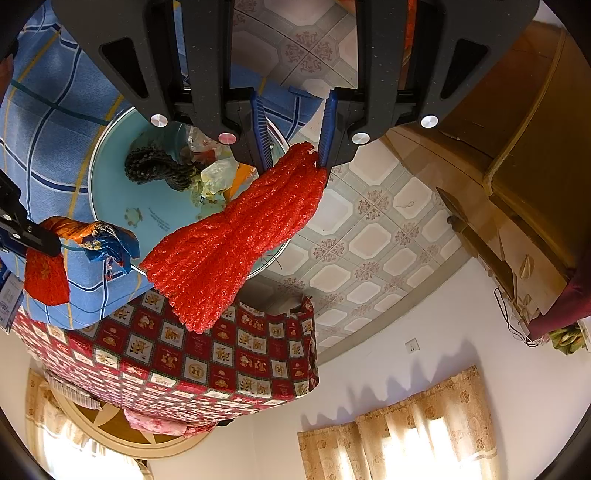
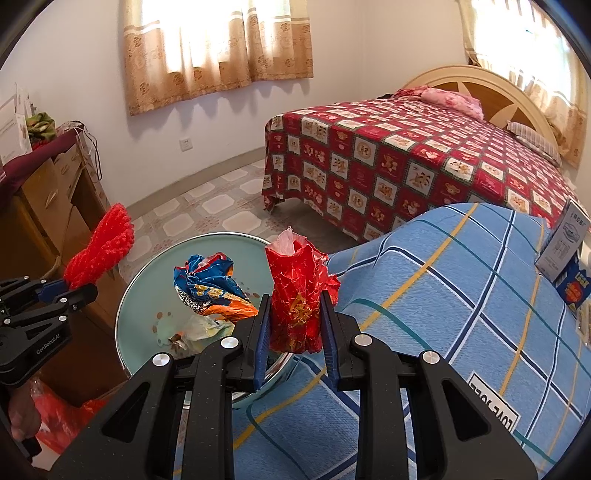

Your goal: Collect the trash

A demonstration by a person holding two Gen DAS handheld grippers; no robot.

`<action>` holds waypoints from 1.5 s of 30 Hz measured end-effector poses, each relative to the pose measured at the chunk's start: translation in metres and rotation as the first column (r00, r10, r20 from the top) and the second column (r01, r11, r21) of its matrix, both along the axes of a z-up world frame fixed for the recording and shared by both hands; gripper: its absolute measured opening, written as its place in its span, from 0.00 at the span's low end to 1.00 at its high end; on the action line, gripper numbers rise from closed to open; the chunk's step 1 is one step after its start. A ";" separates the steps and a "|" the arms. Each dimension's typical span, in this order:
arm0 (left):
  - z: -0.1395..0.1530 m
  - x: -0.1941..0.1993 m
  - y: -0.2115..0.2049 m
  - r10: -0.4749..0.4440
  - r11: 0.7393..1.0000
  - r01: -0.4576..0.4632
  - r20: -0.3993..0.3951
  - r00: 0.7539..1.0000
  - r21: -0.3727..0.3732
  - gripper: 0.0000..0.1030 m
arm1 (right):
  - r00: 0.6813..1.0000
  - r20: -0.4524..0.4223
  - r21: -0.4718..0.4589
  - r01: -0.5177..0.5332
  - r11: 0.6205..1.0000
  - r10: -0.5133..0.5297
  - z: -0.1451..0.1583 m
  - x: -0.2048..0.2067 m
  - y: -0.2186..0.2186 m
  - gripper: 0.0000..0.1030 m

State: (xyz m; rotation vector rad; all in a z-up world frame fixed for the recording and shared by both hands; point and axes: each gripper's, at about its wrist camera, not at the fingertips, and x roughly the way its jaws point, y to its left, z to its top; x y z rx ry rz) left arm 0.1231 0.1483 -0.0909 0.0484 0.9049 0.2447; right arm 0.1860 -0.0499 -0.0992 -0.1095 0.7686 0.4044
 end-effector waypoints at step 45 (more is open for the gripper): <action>0.082 -0.067 -0.057 -0.116 0.993 0.115 0.296 0.948 0.021 0.94 | 0.938 0.277 0.111 0.184 0.977 -0.209 0.068 -0.115 -0.090 0.80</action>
